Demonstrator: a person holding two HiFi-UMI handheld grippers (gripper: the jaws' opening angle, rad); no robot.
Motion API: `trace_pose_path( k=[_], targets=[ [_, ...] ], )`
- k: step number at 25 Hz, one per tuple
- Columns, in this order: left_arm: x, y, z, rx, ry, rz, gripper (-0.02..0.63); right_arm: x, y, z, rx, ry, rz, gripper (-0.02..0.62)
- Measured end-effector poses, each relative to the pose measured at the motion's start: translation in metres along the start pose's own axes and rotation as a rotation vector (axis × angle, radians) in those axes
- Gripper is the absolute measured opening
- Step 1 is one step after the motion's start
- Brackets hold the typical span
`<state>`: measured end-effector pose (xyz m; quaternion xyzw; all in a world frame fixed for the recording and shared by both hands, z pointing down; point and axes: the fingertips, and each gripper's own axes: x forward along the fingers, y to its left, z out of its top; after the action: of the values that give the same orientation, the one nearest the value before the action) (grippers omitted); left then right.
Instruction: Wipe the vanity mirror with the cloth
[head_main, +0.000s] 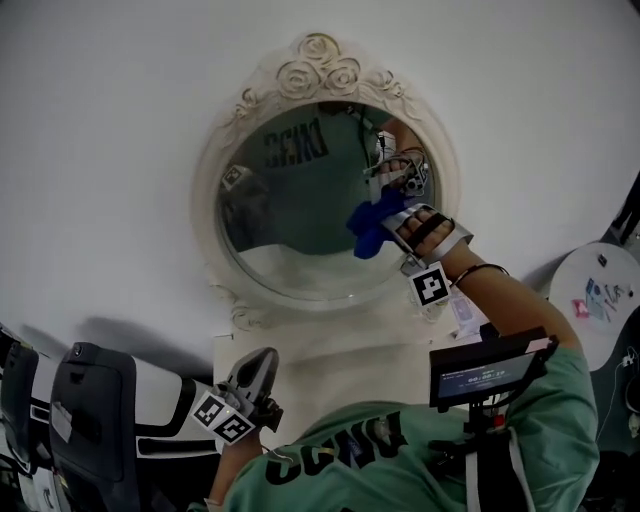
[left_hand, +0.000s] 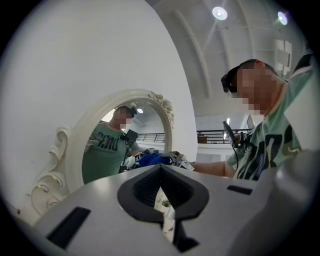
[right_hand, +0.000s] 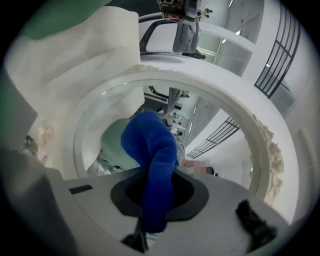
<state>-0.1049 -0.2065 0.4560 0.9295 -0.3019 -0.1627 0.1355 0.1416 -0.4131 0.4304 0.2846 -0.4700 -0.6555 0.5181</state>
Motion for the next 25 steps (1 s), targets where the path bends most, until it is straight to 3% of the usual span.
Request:
trace_pose_path(
  k=[3,8,16,19,25],
  targets=[
    [0.016,-0.006,-0.007,-0.011,0.011,-0.025,0.000,-0.010,0.021,-0.036,0.013,0.064,0.032,0.049],
    [0.021,-0.011,-0.013,-0.011,0.019,-0.035,0.000,-0.016,0.040,-0.060,0.053,0.107,0.089,0.049],
    [-0.022,-0.004,-0.004,-0.001,-0.013,0.050,0.000,-0.028,0.034,-0.067,0.104,0.164,0.104,0.050],
    [-0.042,0.006,-0.003,-0.010,-0.027,0.084,0.000,-0.017,0.007,-0.023,0.082,0.103,0.049,0.050],
    [-0.077,0.013,0.001,-0.006,-0.051,0.136,0.000,0.031,-0.052,0.154,0.062,-0.223,-0.069,0.051]
  ],
)
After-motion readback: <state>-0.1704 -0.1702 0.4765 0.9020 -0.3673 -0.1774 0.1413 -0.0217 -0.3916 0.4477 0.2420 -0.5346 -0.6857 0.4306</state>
